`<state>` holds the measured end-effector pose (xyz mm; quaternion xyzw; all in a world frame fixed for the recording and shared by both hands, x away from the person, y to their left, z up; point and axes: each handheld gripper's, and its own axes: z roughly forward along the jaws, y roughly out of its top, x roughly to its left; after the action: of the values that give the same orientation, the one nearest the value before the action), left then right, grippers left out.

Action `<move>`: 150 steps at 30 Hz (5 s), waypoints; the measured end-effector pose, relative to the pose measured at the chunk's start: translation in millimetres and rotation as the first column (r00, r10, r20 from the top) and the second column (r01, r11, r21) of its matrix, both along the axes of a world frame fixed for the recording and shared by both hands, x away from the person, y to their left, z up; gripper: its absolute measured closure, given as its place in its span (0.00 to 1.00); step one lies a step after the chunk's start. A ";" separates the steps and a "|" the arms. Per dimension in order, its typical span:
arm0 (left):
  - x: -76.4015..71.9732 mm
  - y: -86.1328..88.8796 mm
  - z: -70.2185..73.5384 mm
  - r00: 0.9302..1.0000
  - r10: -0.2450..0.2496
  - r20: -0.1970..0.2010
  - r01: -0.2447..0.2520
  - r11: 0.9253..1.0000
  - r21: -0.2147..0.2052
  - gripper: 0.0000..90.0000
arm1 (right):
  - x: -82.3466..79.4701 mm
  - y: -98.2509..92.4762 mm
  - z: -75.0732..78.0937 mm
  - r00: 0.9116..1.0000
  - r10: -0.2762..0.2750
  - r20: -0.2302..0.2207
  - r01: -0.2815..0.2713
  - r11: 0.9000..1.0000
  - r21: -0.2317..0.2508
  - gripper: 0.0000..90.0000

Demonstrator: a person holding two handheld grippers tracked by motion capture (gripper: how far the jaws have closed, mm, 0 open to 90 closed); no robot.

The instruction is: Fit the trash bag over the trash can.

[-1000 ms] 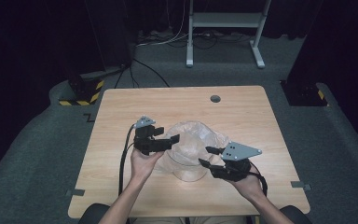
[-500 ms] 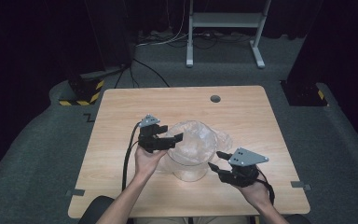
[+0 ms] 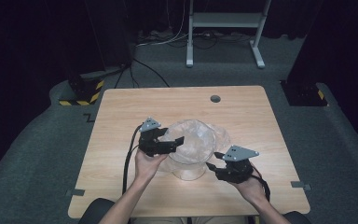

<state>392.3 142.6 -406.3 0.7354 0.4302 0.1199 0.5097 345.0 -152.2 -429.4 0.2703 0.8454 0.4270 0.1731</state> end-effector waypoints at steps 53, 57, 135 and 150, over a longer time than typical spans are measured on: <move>15.6 35.8 4.5 0.996 0.086 0.015 -0.085 0.994 -0.066 1.00 | 60.5 -8.9 23.8 0.991 -0.131 0.006 0.127 0.973 0.193 1.00; 20.8 36.4 1.1 0.995 0.095 -0.006 -0.095 0.991 -0.090 1.00 | 58.8 -12.6 18.3 0.989 -0.149 -0.011 0.148 0.971 0.187 1.00; -12.1 71.7 -16.1 0.968 0.187 -0.165 -0.209 0.970 -0.123 0.33 | 47.5 16.1 41.7 0.993 -0.029 0.111 0.004 0.976 0.219 0.49; -18.1 50.5 4.9 0.986 0.151 -0.072 -0.158 0.980 -0.117 0.17 | 27.8 38.2 30.5 0.991 0.101 0.092 -0.113 0.984 0.138 0.49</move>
<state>374.2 193.1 -401.4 0.6705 0.5084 0.1092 0.5292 372.8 -114.0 -398.9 0.2179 0.8179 0.5060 0.1661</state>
